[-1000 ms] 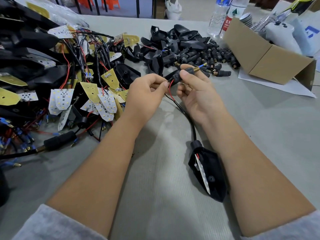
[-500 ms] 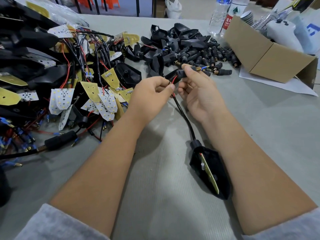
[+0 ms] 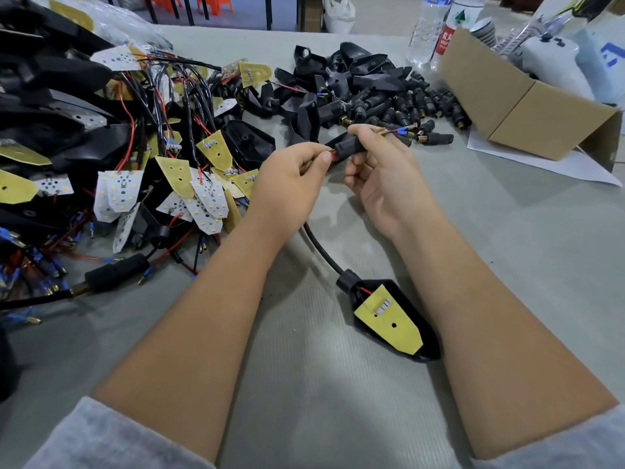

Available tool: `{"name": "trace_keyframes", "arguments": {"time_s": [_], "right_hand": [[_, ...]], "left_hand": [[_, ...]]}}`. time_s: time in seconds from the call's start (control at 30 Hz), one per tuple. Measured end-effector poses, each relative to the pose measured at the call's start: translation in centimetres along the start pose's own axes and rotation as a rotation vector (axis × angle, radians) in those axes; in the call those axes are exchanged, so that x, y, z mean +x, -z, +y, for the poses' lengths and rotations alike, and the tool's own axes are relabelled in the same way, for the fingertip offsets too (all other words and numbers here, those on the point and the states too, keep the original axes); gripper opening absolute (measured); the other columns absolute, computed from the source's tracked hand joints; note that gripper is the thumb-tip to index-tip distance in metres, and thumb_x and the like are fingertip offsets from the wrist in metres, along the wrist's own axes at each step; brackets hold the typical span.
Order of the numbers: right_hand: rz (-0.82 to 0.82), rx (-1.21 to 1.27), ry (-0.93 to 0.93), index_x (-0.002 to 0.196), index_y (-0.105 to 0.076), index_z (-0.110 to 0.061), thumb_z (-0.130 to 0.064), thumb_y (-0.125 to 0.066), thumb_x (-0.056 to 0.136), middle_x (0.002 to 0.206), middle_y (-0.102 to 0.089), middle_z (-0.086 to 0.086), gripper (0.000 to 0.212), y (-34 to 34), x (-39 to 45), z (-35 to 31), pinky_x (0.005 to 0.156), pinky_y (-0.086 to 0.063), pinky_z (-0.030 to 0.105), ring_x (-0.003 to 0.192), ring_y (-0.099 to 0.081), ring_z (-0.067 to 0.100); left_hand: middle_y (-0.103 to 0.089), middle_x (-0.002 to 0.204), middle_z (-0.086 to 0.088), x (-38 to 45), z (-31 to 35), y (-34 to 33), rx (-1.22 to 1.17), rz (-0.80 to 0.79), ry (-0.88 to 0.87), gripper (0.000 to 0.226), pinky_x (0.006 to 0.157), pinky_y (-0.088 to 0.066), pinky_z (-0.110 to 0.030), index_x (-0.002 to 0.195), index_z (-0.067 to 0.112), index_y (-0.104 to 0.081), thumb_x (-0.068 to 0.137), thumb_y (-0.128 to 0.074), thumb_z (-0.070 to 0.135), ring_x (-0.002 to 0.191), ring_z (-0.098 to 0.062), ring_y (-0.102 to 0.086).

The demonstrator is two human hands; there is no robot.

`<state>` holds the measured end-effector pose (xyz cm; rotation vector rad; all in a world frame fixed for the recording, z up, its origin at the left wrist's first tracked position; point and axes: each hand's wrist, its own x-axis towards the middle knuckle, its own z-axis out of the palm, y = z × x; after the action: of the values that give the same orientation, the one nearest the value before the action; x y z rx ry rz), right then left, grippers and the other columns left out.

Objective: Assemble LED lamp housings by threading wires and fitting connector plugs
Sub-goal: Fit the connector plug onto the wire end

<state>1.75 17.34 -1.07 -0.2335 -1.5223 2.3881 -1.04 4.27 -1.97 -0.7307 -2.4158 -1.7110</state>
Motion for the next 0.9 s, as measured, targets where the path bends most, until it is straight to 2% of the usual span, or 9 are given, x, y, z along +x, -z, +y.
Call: {"name": "trace_keyframes", "arguments": {"time_s": [0.1,0.23,0.3,0.4,0.6,0.7,0.77,0.83,0.9], "right_hand": [[-0.004,-0.03,0.015,0.094,-0.062,-0.011,-0.014,-0.055,0.098,0.059,-0.047,-0.001,0.008,-0.09,0.01,0.15,0.051,-0.043,0.022,0.053,-0.048,0.011],[0.061,0.044,0.023,0.092,-0.061,-0.01,-0.02,-0.052,0.1,0.06,-0.041,0.0,0.016,0.0,0.34,0.23,0.05,-0.041,0.022,0.052,-0.046,0.011],[0.101,0.091,0.018,0.092,-0.06,-0.01,-0.022,-0.053,0.101,0.058,-0.041,-0.001,0.017,0.09,0.49,0.2,0.05,-0.04,0.023,0.051,-0.046,0.011],[0.117,0.109,0.013,0.091,-0.06,-0.01,-0.022,-0.053,0.1,0.057,-0.041,-0.001,0.017,0.22,0.59,0.2,0.051,-0.039,0.023,0.05,-0.046,0.011],[-0.001,-0.164,0.041,0.098,-0.061,-0.01,-0.019,-0.054,0.1,0.059,-0.046,0.0,0.011,-0.19,0.17,0.67,0.053,-0.042,0.024,0.05,-0.048,0.011],[0.004,-0.099,0.032,0.095,-0.06,-0.011,-0.022,-0.053,0.1,0.055,-0.05,-0.002,0.014,-0.27,0.17,0.55,0.052,-0.044,0.023,0.05,-0.049,0.011],[0.034,-0.009,0.03,0.096,-0.059,-0.011,-0.023,-0.051,0.101,0.055,-0.051,-0.002,0.016,-0.17,0.27,0.35,0.051,-0.046,0.022,0.051,-0.051,0.012],[0.07,0.059,0.024,0.095,-0.059,-0.011,-0.024,-0.05,0.101,0.056,-0.051,0.0,0.017,0.02,0.38,0.2,0.05,-0.047,0.022,0.052,-0.054,0.013],[0.085,0.081,0.017,0.094,-0.06,-0.012,-0.025,-0.05,0.102,0.059,-0.051,0.001,0.018,0.14,0.42,0.16,0.051,-0.048,0.023,0.053,-0.054,0.013]], "left_hand": [[-0.049,0.062,0.005,-0.02,0.01,-0.06,0.025,-0.021,0.011,0.019,0.063,-0.04,-0.031,0.102,0.015,-0.068,0.101,-0.049,0.019,0.059,-0.01,-0.044],[-0.059,0.073,-0.019,0.11,-0.03,-0.1,-0.007,-0.005,0.042,0.011,0.074,-0.05,-0.042,0.101,0.023,-0.053,0.096,-0.056,0.014,0.067,-0.02,-0.053],[-0.061,0.072,-0.018,0.11,-0.05,-0.01,-0.04,0.02,0.06,0.014,0.077,-0.053,-0.049,0.091,0.025,-0.052,0.094,-0.059,0.013,0.067,-0.023,-0.055],[-0.061,0.068,-0.005,0.03,0.02,0.26,-0.06,0.027,0.068,0.016,0.077,-0.054,-0.052,0.085,0.026,-0.057,0.093,-0.061,0.013,0.066,-0.02,-0.056],[-0.067,0.082,-0.025,-0.05,0.24,0.38,-0.076,0.043,0.052,0.006,0.075,-0.052,-0.049,0.092,0.013,-0.064,0.093,-0.062,0.007,0.068,-0.023,-0.054],[-0.067,0.079,-0.021,-0.04,0.42,0.46,-0.099,0.023,0.064,0.004,0.076,-0.052,-0.046,0.098,0.011,-0.062,0.094,-0.061,0.01,0.068,-0.024,-0.055],[-0.071,0.079,-0.014,0.04,0.34,0.36,-0.093,0.012,0.085,0.007,0.076,-0.052,-0.037,0.101,0.014,-0.061,0.094,-0.062,0.013,0.07,-0.021,-0.059],[-0.073,0.076,-0.004,0.08,0.19,0.35,-0.097,0.01,0.106,0.008,0.074,-0.051,-0.026,0.1,0.014,-0.061,0.092,-0.062,0.013,0.071,-0.014,-0.062],[-0.073,0.074,-0.002,0.06,0.04,0.43,-0.113,0.004,0.111,0.006,0.074,-0.053,-0.025,0.096,0.013,-0.063,0.092,-0.061,0.009,0.071,-0.016,-0.065]]}}
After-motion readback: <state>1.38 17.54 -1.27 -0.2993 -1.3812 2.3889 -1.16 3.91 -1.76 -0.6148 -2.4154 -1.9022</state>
